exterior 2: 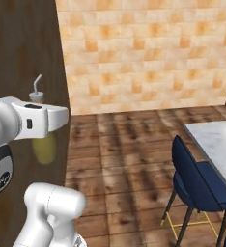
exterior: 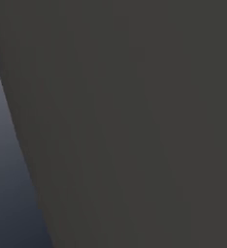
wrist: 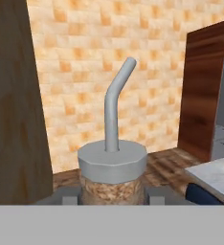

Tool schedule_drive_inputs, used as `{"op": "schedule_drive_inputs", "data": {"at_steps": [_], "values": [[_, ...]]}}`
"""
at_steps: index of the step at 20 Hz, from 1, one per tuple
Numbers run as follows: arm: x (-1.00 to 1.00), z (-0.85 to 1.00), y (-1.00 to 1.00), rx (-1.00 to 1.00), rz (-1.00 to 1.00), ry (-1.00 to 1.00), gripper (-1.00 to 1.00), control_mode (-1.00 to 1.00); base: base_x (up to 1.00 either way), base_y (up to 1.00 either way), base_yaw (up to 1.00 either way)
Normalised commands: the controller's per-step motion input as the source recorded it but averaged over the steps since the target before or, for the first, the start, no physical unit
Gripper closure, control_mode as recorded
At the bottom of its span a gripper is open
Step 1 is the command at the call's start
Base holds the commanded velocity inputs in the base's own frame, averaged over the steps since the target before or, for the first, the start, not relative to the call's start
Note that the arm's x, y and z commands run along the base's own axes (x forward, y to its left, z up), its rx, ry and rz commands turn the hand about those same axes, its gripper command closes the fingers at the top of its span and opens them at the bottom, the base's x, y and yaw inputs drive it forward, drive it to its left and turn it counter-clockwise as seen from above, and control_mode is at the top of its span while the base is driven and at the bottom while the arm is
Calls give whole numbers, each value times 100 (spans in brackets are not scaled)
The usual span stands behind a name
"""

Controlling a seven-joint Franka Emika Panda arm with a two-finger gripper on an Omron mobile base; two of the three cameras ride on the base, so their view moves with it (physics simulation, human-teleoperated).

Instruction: Retrieve the bottle and the shaker from the cabinet and place them next to the mixing bowl on the counter. Then add garlic from the fridge to the mixing bowl.

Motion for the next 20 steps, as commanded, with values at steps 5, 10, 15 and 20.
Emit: {"op": "schedule_drive_inputs", "data": {"at_steps": [5, 10, 15, 20], "values": [[0, 0, 0, 0, 0, 0, 100, 100, 100, 55, -29], [0, 0, 0, 0, 0, 0, 100, 100, 100, 57, -29], [0, 0, 0, 0, 0, 0, 100, 100, 100, 61, -31], [0, 0, 0, 0, 0, 0, 100, 100, 100, 55, -32]]}}
